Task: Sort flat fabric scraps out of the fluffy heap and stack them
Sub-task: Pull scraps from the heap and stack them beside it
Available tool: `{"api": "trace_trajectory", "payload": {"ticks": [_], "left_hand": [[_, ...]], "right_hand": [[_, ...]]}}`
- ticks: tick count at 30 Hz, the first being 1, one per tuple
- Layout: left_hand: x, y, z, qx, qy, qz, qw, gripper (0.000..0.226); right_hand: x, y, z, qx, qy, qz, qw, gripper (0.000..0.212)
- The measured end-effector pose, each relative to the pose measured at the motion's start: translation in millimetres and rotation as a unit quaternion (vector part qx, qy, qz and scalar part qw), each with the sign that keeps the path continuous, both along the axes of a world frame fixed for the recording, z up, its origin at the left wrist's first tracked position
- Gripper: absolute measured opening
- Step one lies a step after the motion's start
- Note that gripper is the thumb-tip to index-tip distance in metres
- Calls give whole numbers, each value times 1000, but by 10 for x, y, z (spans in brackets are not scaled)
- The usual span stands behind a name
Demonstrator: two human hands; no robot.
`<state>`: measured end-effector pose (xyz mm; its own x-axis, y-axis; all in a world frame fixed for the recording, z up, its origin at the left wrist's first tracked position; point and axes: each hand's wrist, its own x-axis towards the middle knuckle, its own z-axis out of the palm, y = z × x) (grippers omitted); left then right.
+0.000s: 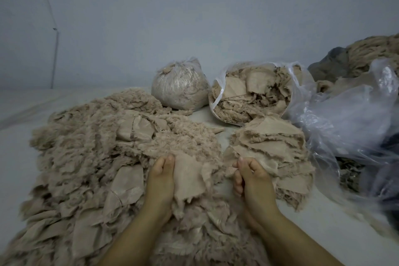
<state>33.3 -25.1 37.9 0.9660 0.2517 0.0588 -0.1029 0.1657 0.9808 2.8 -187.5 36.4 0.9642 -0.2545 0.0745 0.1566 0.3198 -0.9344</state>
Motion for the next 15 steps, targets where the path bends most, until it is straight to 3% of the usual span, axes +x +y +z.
{"api": "trace_trajectory", "payload": {"ticks": [3, 6, 8, 10, 13, 15], "left_hand": [[-38, -10, -11, 67, -16, -30, 997, 26], [-139, -101, -7, 56, -46, -118, 990, 32], [-190, -127, -7, 32, -40, -168, 984, 40], [-203, -121, -4, 57, -42, -167, 983, 45], [-187, -133, 13, 56, -65, -123, 989, 25], [-154, -127, 8, 89, -79, -76, 990, 28]], "right_hand": [[-18, 67, 3, -24, 20, 73, 997, 38], [-64, 212, -66, -86, 23, 174, 981, 42], [-93, 249, -115, -118, 10, 186, 975, 25], [-97, 224, -121, -156, -20, 162, 974, 12], [-99, 194, -92, -126, -46, 161, 978, 19], [-103, 209, -73, -106, -52, 145, 982, 23]]}}
